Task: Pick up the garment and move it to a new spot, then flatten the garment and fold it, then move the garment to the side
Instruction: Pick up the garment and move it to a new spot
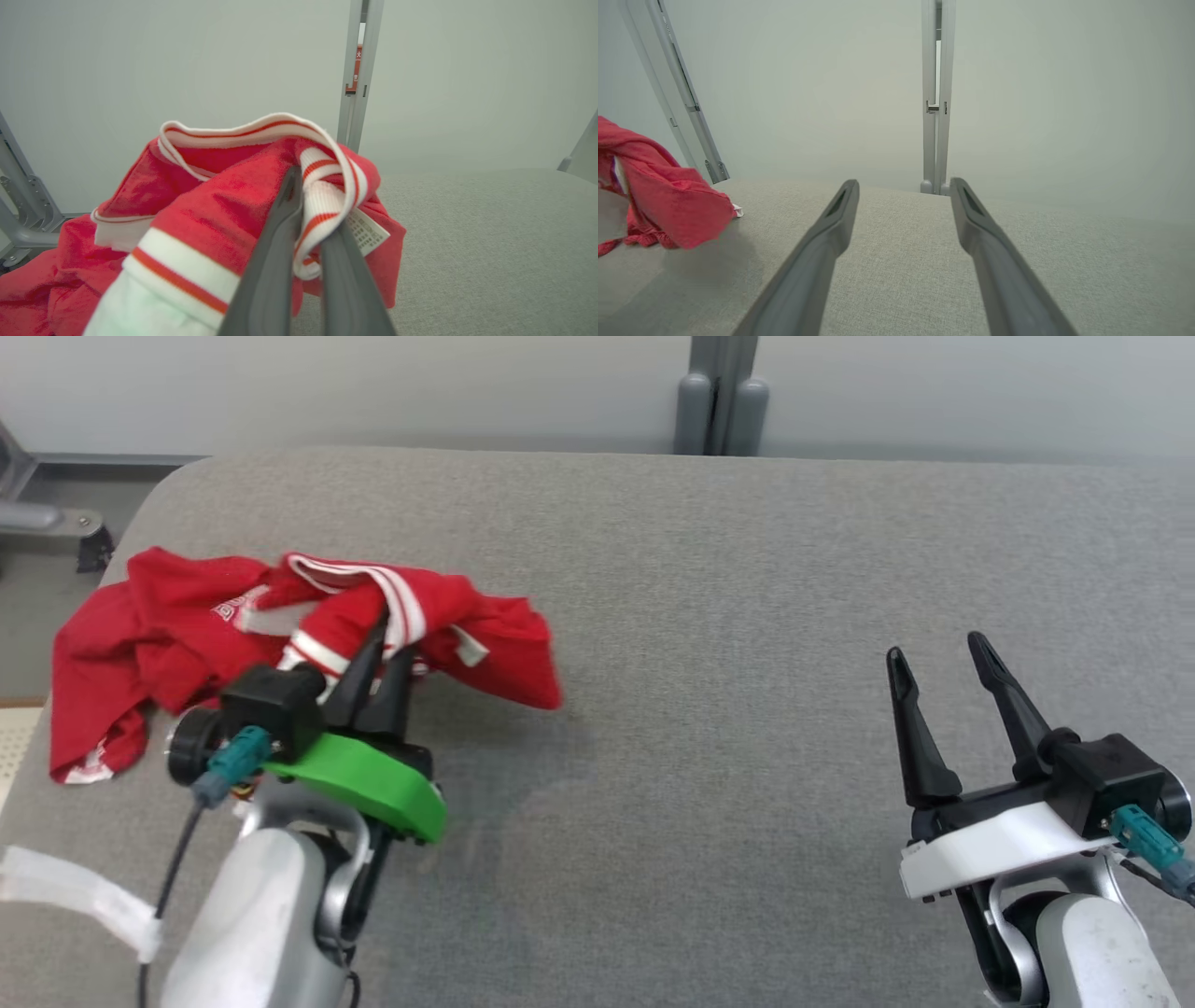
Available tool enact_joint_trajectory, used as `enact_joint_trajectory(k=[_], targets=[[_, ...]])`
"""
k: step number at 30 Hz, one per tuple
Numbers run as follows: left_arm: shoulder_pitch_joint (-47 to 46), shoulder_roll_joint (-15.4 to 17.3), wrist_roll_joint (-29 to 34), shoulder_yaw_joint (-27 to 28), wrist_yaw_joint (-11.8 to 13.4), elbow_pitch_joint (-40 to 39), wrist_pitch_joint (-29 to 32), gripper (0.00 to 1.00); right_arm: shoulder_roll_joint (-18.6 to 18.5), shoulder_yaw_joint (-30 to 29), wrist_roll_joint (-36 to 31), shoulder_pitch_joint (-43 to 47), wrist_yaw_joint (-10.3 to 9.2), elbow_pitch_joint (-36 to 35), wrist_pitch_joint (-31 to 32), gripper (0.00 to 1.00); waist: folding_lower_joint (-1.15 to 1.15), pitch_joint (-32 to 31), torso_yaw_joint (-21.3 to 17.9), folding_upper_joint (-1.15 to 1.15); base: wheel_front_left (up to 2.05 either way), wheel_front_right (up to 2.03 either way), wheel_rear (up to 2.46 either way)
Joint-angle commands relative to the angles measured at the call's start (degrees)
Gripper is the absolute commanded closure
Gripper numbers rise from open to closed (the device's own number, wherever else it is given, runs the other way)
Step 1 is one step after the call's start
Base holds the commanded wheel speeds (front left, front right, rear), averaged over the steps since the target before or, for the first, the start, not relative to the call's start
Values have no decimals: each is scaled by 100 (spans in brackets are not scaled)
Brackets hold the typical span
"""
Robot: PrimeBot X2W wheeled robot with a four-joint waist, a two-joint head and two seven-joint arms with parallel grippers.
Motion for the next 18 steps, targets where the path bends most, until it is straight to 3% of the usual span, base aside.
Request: enact_joint_trajectory(k=[1,11,18], targets=[[-129,-89,44,-145,-67,-58,56,100,15,-21,-24,-94,0,-33,-33,0,0,225,-728,0,0,0,0],[-1041,-662,258,-1601,-318,245,358,100,82,-97,116,-298,0,64,-305,0,0,1208,-2086,0,0,0,0],[-1130,-698,109,-2144,-352,1087,286,100,95,-144,330,-338,0,283,-594,0,0,1496,-2294,0,0,0,0]])
